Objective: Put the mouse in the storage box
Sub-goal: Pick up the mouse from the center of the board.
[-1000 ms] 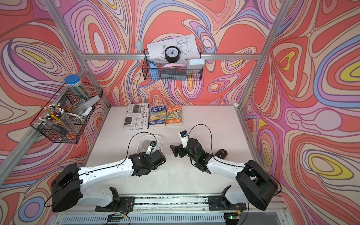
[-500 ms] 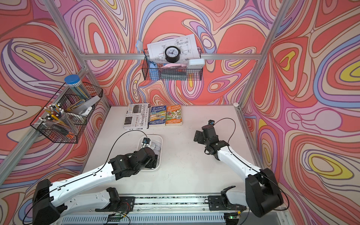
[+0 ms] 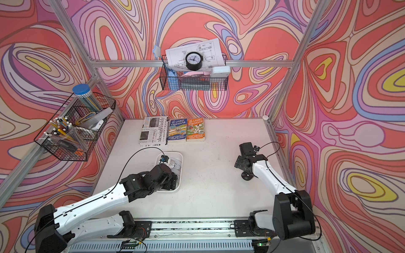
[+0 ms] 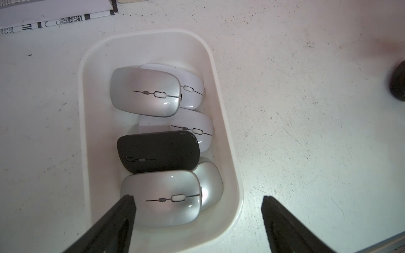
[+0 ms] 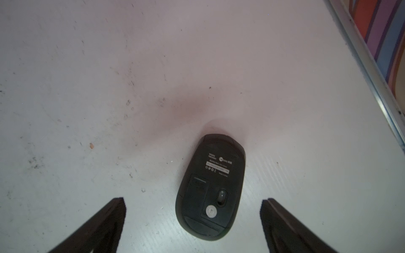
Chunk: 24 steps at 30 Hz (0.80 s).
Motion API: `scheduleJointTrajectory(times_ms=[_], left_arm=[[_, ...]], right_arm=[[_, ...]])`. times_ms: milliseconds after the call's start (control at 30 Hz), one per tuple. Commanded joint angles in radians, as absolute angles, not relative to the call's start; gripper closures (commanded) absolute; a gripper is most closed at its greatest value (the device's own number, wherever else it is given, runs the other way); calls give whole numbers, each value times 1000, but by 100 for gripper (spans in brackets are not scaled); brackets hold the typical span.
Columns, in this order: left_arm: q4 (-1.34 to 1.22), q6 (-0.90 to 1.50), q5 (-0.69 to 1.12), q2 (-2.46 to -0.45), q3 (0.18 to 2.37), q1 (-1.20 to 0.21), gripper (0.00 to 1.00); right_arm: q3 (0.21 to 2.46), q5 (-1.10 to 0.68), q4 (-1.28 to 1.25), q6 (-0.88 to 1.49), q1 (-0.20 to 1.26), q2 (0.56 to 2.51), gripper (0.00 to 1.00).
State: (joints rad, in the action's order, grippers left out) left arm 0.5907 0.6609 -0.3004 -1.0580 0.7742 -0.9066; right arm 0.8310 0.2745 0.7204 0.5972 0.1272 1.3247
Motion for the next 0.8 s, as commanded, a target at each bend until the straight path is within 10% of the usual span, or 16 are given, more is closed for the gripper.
scheduleJointTrajectory(times_ms=[0, 767], left_arm=[[575, 645, -279, -1037, 754, -895, 12], [578, 643, -261, -1049, 755, -885, 12]], right_arm=[[809, 247, 763, 618, 112, 1340, 2], [750, 100, 607, 666, 55, 1538, 9]])
